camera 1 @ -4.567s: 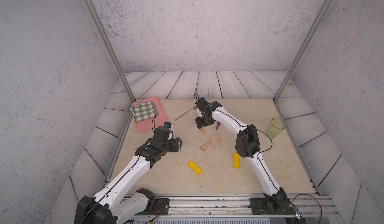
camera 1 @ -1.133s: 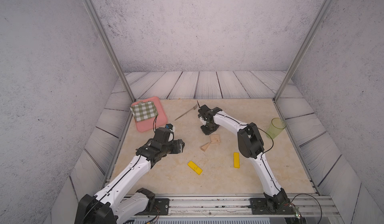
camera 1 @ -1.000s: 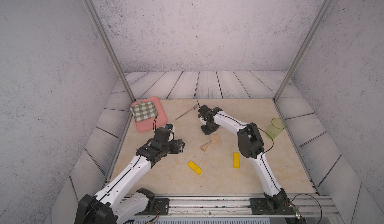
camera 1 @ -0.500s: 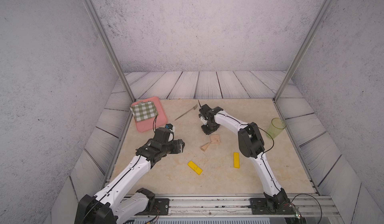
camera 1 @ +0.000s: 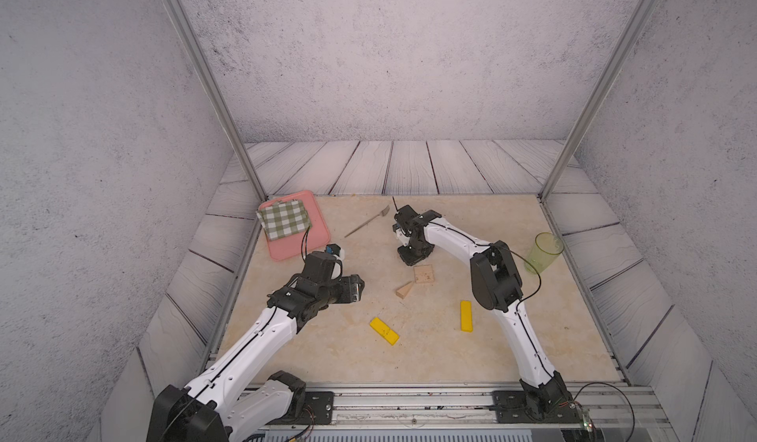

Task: Assemble a small pinwheel with building blocks
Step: Assemble the building block at the center of the board.

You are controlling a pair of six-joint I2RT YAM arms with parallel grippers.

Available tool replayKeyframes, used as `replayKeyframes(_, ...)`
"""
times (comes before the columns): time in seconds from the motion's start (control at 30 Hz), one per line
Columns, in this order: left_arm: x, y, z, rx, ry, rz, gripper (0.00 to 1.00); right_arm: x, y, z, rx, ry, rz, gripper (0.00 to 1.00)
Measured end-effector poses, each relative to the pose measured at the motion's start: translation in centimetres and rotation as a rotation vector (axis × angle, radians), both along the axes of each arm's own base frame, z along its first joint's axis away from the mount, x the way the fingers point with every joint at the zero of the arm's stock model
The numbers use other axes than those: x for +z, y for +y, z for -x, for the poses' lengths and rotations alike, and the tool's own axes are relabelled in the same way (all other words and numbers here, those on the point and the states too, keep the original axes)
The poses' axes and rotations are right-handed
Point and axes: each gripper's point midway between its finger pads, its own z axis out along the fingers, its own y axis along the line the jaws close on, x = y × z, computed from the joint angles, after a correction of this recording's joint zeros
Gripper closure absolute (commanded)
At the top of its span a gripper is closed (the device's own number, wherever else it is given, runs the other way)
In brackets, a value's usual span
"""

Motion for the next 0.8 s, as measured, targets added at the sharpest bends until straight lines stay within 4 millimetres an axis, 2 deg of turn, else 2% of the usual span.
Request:
replayKeyframes(0.6, 0.0, 0.0, 0.0, -0.001, 0.001, 0.001, 0.25, 0.0, 0.6, 1.1, 0.014, 0.036, -0.035, 0.70)
replayKeyframes(0.8, 0.0, 0.0, 0.0, -0.001, 0.001, 0.003, 0.24, 0.1, 0.6, 1.1, 0.014, 0.036, -0.036, 0.65)
